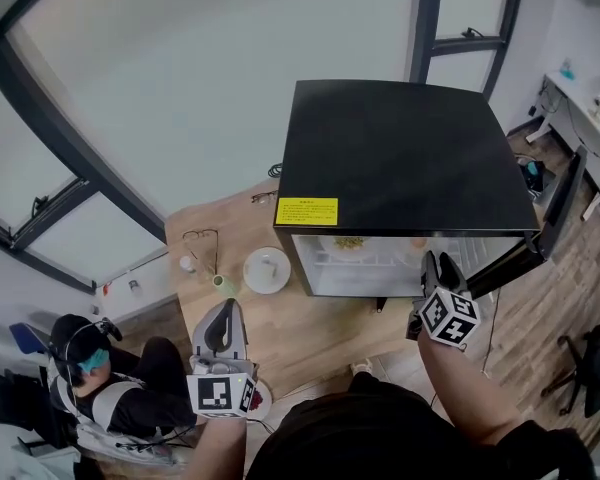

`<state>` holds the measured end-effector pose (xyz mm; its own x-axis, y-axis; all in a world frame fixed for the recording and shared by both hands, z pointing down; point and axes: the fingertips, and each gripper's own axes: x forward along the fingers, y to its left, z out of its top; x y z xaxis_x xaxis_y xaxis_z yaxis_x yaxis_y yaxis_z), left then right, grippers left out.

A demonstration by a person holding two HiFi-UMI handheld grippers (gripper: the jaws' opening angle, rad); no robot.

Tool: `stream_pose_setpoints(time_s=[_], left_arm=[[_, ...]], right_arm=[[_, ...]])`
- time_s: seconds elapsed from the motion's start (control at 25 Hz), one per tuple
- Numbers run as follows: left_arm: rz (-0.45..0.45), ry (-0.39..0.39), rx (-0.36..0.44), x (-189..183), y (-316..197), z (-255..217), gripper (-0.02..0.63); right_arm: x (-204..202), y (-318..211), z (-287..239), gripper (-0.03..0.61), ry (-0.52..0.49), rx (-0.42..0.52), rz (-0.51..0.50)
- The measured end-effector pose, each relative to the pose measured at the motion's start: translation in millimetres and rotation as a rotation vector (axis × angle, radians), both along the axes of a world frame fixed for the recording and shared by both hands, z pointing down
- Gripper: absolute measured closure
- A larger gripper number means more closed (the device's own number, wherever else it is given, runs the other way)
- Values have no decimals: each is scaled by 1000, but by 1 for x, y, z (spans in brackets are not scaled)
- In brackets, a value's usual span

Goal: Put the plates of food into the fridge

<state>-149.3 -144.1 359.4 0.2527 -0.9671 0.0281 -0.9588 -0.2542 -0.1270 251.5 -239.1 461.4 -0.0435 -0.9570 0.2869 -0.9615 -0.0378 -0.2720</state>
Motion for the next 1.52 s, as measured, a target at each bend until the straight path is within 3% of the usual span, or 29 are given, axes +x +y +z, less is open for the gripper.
stream_pose_setpoints(time_s=[0.24,0.4,0.52,0.76,1.08,1.28,1.52], left_arm=[[4,11,11,-20,32,2,611],[-28,32,76,-46,68,-4,611],[-78,29,73,-72,96,-1,611],[-216,43,-2,-139,162,29,611],[-290,52,-60,-188,225,60,611],[-303,22,-79,-205,252,72,611],[-333,4,-147,-227,275,87,611]], right_arm=[[-57,32,-15,430,-73,102,-157],[-115,61,-28,454,-113,168,-332],[-169,85,-26,485,-122,157,-490],[-279,151,25,492,-263,-31,-804],[-373,272,132,492,-309,-361,-992],[-388,314,195,476,-307,-531,-962],[-392,328,243,388,-491,-712,-806]])
